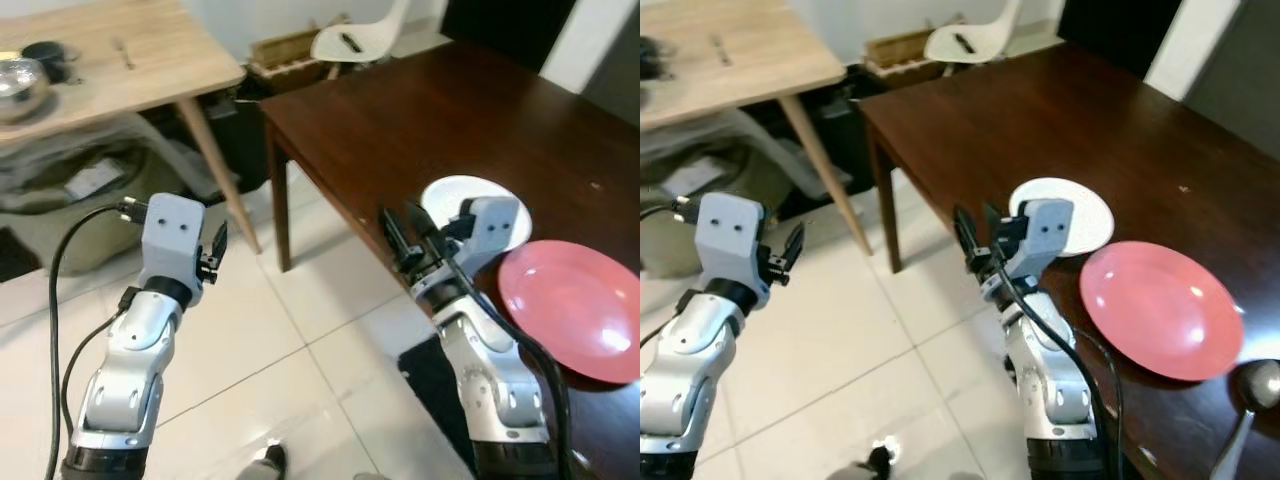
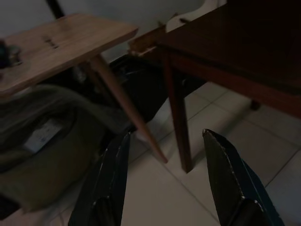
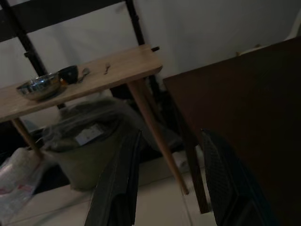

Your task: Setting the table

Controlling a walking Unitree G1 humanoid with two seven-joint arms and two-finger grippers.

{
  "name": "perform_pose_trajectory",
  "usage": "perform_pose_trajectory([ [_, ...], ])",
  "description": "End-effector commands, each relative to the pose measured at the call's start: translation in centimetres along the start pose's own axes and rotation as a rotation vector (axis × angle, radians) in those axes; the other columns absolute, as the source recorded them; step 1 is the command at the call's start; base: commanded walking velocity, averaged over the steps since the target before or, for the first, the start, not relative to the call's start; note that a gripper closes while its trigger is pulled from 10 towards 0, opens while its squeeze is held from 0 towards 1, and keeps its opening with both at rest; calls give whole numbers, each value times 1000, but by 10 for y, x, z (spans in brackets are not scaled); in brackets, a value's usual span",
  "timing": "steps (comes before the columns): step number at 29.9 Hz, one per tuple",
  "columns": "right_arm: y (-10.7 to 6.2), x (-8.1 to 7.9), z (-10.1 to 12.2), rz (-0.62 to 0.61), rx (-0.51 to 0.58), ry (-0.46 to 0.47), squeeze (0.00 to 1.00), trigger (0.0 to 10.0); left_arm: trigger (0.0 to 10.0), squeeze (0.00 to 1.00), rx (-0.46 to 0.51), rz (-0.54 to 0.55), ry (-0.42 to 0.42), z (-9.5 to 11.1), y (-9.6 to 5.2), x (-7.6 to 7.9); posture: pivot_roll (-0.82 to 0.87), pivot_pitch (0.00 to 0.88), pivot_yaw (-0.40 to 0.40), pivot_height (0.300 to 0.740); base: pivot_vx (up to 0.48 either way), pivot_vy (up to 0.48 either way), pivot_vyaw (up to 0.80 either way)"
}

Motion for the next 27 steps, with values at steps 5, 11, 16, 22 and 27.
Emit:
perform_pose_trajectory([
  [5, -2, 3, -3, -9, -10, 10, 0, 10000, 10000, 0, -42, 52, 16, -11, 1, -8, -99, 41, 42, 740, 0, 0, 775],
  [11, -2, 3, -3, -7, -10, 10, 0, 10000, 10000, 0, -33, 66, 3, -9, 1, -11, -99, 41, 42, 740, 0, 0, 775],
  [16, -3, 3, -3, -7, -11, 11, 0, 10000, 10000, 0, -32, 75, 2, -9, 1, -12, -98, 43, 41, 740, 0, 0, 775],
  [22, -3, 3, -3, -5, -11, 12, 0, 10000, 10000, 0, -36, 96, 5, -10, 2, -14, -99, 44, 40, 740, 0, 0, 775],
  [27, -2, 3, -3, -3, -10, 15, 0, 10000, 10000, 0, -33, 136, 14, -10, 4, -21, -99, 44, 40, 740, 0, 0, 775],
])
Point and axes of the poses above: a point about 5 cm out from each wrist's last joint towards the gripper, its own y axis pointing out of the wrist towards the gripper, its own z axis along the axis of the wrist's last joint, x = y × z, the point moved 6 cm from there along y, pointing out of the wrist towards the gripper, and after that the axes turned 7 degrees about -y, right-handed, at the moved point
